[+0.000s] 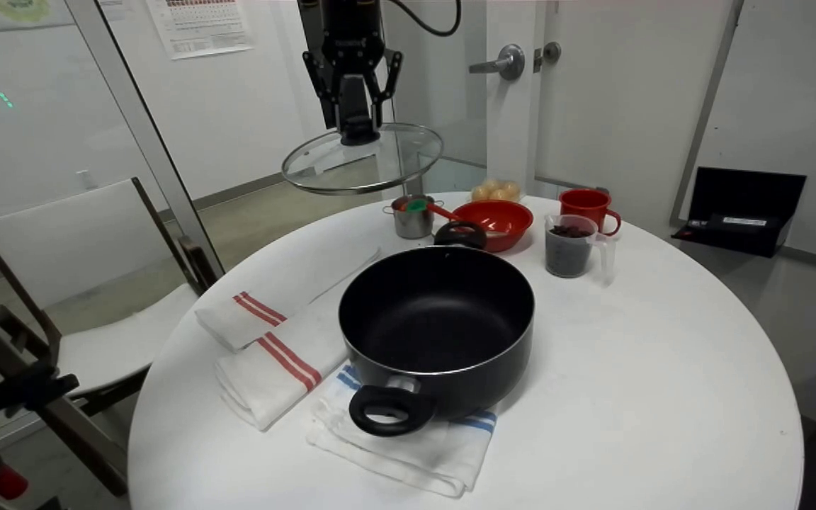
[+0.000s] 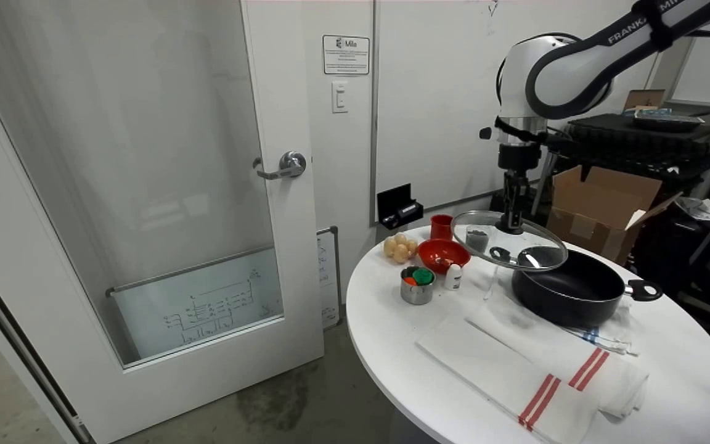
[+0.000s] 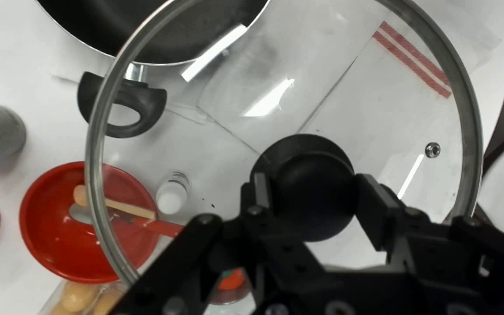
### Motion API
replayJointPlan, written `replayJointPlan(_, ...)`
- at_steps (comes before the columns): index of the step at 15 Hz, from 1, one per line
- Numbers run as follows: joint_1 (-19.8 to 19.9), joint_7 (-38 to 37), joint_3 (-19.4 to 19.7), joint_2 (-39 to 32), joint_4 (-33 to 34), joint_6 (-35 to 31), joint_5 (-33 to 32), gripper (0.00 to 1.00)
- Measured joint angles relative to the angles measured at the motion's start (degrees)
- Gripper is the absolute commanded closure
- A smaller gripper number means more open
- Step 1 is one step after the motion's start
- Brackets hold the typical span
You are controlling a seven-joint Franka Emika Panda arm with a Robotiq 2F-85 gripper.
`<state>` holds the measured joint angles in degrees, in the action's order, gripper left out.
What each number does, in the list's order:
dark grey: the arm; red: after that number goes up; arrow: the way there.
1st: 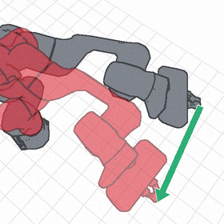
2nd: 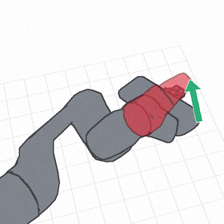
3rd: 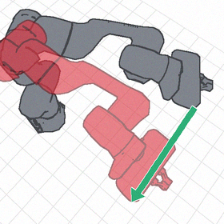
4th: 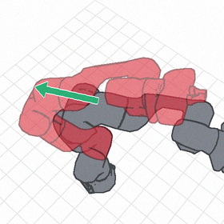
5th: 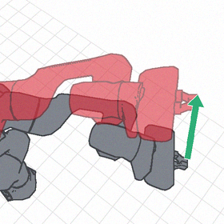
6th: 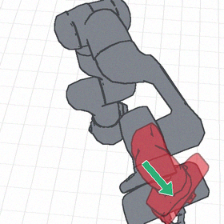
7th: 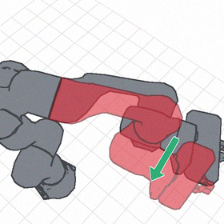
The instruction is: Remove the lid from the pot.
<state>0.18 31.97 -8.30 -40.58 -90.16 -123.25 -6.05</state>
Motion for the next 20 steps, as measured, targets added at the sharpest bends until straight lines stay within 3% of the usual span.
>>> replayJointPlan(9, -5.2, 7.5, -2.8, -4.4, 2.3, 4.3, -1.3, 0.75)
replayJointPlan(10, -5.4, 8.5, -3.0, -4.8, 2.3, 4.5, -1.3, 0.50)
replayJointPlan(15, -5.4, 10.6, -3.4, -5.6, 2.3, 5.0, -1.3, 0.50)
replayJointPlan(16, -5.4, 10.7, -3.4, -5.6, 2.3, 5.0, -1.3, 0.75)
replayJointPlan(20, -5.3, 10.7, -3.3, -6.4, 2.2, 4.6, -1.3, 0.75)
